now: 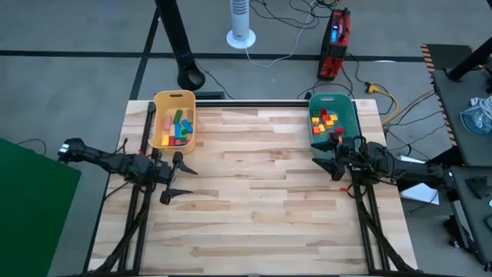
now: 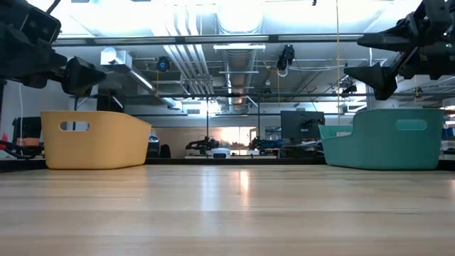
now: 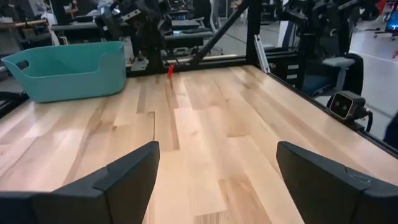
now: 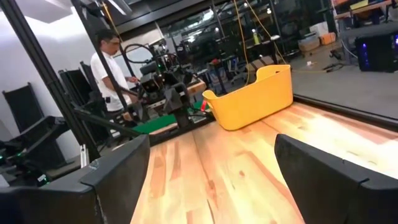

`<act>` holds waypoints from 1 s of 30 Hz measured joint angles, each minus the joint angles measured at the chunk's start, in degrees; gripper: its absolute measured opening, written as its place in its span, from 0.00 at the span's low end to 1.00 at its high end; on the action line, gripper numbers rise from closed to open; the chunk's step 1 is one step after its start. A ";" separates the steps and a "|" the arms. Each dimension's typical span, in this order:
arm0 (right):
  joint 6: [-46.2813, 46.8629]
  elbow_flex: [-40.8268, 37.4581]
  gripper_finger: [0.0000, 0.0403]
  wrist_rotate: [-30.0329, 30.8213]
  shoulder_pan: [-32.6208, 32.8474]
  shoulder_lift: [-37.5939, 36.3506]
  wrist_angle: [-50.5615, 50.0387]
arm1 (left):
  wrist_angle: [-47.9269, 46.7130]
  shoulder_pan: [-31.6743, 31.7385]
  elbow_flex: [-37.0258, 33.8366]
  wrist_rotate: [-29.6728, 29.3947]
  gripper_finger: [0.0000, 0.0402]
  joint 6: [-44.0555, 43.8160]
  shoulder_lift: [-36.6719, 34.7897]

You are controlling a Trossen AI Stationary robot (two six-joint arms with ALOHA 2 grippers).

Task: Sort blocks by size
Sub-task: Return To Home Position

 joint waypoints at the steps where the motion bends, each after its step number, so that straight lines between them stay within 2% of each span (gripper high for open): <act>1: 0.04 0.00 0.83 0.01 0.00 0.00 0.00 | 0.02 0.00 0.09 0.00 0.77 -0.02 0.27; 6: 0.02 0.00 0.84 0.01 0.00 0.00 0.01 | 0.17 0.00 0.41 -0.02 0.77 -0.02 1.36; 30: 0.00 -0.02 0.74 0.03 0.00 0.00 0.00 | 0.11 0.00 0.41 -0.02 0.77 -0.01 3.07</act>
